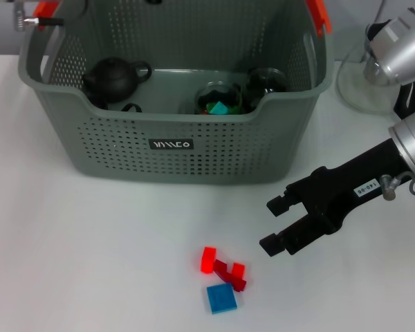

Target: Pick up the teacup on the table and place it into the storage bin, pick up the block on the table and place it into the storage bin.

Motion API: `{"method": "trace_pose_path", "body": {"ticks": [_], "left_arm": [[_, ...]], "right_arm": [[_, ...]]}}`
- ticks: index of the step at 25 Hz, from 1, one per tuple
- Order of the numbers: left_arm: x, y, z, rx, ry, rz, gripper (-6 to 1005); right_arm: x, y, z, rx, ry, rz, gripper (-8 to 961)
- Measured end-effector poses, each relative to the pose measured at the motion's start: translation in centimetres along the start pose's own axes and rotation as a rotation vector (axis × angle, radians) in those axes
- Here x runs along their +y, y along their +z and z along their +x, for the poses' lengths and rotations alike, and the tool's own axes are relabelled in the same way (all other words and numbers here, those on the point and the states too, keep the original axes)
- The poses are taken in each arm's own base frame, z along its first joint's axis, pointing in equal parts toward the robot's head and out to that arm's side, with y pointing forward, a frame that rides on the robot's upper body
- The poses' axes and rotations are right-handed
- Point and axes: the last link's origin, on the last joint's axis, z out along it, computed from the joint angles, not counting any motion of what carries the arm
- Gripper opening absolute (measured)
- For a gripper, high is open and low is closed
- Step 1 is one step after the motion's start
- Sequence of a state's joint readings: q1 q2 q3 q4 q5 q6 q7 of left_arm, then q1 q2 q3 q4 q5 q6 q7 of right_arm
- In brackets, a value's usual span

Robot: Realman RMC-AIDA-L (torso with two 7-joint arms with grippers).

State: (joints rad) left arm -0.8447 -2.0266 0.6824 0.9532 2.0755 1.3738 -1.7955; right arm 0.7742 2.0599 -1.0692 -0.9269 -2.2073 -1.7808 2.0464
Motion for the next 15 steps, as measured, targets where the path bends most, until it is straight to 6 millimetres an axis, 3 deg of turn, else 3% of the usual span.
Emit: {"method": "trace_pose_path", "body": {"ticks": [5,11,15], "left_arm": [[-1.9,2.2,-0.2,0.0,-0.1,0.118,454],[-1.9,3.5,-0.4,-0.036,-0.094,0.152,462],[-1.9,2.8,-0.3,-0.034,-0.095,0.157,652]], "right_arm": [[0.0,0.1,0.2,0.018,-0.004,0.002,939],[0.0,0.1,0.4,0.02,-0.014,-0.001,939],[0.0,0.1,0.4,0.021,-0.023,-0.002,939]]}}
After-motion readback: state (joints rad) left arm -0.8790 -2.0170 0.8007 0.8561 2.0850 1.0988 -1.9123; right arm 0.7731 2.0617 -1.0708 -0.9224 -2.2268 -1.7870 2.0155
